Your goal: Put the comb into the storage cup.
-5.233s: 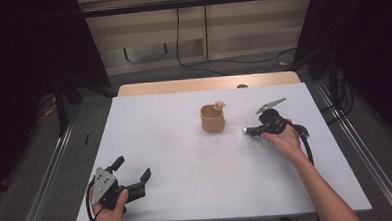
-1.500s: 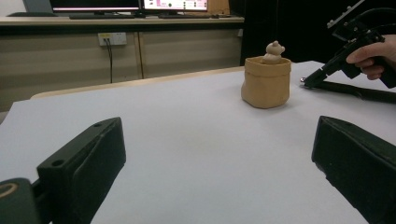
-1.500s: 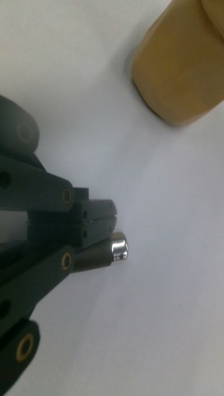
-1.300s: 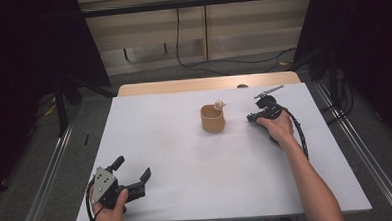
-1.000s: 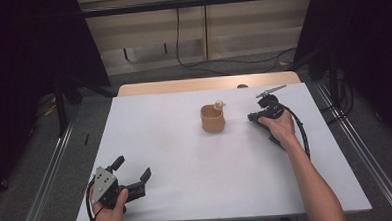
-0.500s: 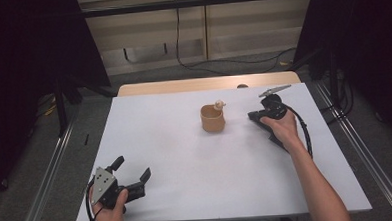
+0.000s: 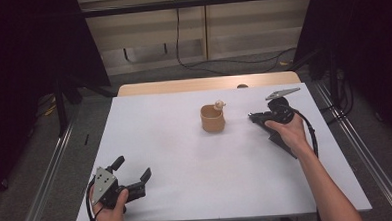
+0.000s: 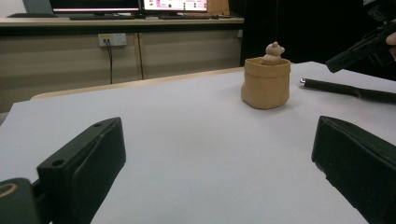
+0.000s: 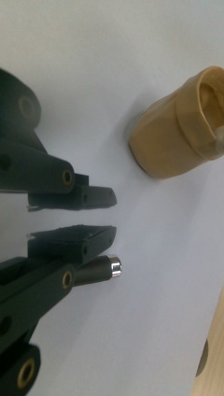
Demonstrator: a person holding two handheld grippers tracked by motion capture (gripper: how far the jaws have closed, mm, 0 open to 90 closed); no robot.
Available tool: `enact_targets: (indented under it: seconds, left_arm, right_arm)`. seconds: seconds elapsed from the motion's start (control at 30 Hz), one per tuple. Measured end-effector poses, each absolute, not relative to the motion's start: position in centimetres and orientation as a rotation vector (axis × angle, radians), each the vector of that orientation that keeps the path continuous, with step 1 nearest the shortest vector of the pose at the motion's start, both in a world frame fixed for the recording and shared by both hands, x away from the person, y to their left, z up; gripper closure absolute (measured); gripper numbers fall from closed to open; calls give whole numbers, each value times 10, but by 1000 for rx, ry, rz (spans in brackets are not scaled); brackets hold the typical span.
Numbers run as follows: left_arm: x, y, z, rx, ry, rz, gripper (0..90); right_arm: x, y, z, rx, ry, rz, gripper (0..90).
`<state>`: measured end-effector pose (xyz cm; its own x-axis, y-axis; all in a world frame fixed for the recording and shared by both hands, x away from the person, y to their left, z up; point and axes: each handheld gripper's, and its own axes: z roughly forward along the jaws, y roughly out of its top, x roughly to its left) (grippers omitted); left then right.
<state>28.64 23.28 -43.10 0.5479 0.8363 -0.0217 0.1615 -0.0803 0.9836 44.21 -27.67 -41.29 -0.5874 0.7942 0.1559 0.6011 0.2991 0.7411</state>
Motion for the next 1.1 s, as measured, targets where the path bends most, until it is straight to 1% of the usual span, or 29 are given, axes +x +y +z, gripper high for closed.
enact_targets:
  seconds: [0.03,0.13,0.2,0.23,0.27,0.3,0.33,0.37,0.43,0.5,0.53,0.6,0.7,0.77,0.97,1.0,1.07,1.1]
  left_arm:
    - [286,233,-431,1580,873,698,30]
    - [287,233,-431,1581,876,697,30]
    - [286,233,-431,1576,878,693,30]
    - [286,233,-431,1581,873,700,30]
    - [286,234,-431,1583,872,701,30]
    - [286,233,-431,1582,874,699,30]
    - [286,233,-431,1581,875,698,30]
    - [286,232,-431,1587,872,701,30]
    - [286,231,-431,1589,867,699,30]
    - [285,231,-431,1589,869,694,30]
    - [286,231,-432,1590,869,692,30]
    - [286,232,-432,1586,869,693,30]
    - [286,232,-432,1587,870,695,30]
    - [286,232,-432,1587,871,697,30]
    - [287,232,-432,1588,875,698,30]
    - [287,232,-432,1590,874,697,28]
    - [288,231,-432,1592,873,698,28]
    - [288,231,-432,1594,872,702,27]
  right_arm:
    - [440,-277,-413,1275,2329,1172,745]
    - [437,-278,-412,1256,2322,1181,600]
    - [435,-280,-410,1265,2307,1181,530]
    - [434,-281,-409,1267,2302,1190,478]
    - [432,-282,-409,1276,2297,1195,409]
    - [431,-282,-410,1278,2288,1195,319]
    - [431,-282,-412,1278,2286,1195,256]
    - [430,-282,-413,1284,2289,1191,224]
    - [428,-282,-414,1292,2288,1175,201]
    - [426,-283,-412,1285,2279,1178,125]
    - [425,-284,-411,1284,2269,1175,105]
    - [423,-287,-407,1326,2222,1165,114]
    - [421,-293,-404,1373,2202,1156,54]
    - [420,-296,-403,1365,2211,1151,79]
    - [421,-300,-407,1351,2313,1064,81]
    - [421,-301,-407,1340,2328,1037,76]
    - [422,-303,-408,1352,2301,986,33]
    - [424,-304,-408,1350,2302,976,43]
